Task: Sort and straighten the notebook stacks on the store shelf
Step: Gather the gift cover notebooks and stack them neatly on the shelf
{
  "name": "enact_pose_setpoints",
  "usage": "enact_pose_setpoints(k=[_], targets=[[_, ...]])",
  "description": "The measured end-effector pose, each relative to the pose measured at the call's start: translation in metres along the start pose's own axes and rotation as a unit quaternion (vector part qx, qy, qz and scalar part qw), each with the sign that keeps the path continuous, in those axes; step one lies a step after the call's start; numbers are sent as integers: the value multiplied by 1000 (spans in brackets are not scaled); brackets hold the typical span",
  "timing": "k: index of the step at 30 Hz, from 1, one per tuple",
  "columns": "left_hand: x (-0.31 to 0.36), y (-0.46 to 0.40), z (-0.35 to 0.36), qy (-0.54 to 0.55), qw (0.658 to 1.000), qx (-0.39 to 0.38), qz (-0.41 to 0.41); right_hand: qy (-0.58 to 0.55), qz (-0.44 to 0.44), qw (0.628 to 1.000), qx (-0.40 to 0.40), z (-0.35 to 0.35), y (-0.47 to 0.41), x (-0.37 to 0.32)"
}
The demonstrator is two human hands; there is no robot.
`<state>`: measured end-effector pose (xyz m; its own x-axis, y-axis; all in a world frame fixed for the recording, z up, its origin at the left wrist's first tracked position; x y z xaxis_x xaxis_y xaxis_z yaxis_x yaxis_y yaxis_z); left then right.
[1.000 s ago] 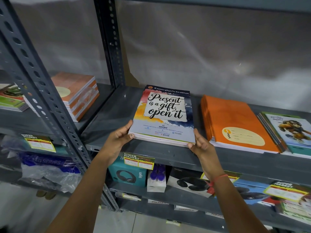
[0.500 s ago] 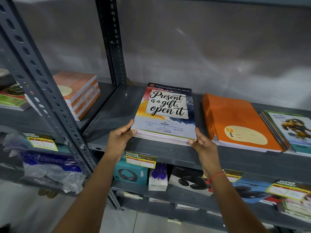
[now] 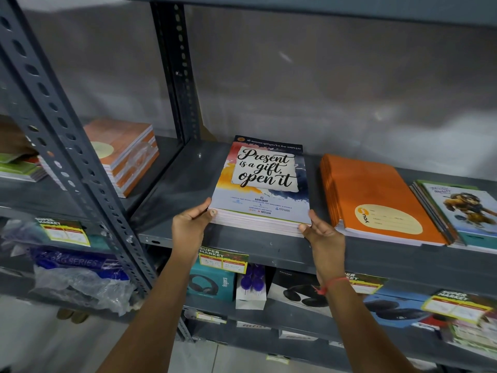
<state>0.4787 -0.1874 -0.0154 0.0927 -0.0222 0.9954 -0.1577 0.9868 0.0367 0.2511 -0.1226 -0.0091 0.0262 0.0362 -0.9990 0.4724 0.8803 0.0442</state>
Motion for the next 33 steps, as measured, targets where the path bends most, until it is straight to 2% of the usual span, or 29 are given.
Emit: enact_pose_setpoints(k=[11,33], targets=[[-1,0,-3,-20,1000,-17,-2,13,0,1000,29,3,3,-1],[-2,2,4,4,999,38,8,39,-16,997,62,5,0,5]])
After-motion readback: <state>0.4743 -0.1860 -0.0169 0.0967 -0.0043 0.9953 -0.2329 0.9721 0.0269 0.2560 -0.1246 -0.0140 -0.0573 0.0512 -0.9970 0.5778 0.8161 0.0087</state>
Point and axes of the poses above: each hand's wrist, its own y-axis away from the middle knuckle, its own z-axis out of the palm, x = y × z, the point moved 1 cm from there along -y, towards the middle knuckle, and after that the axes turned 2 degrees about -z, right-handed, at the moved point
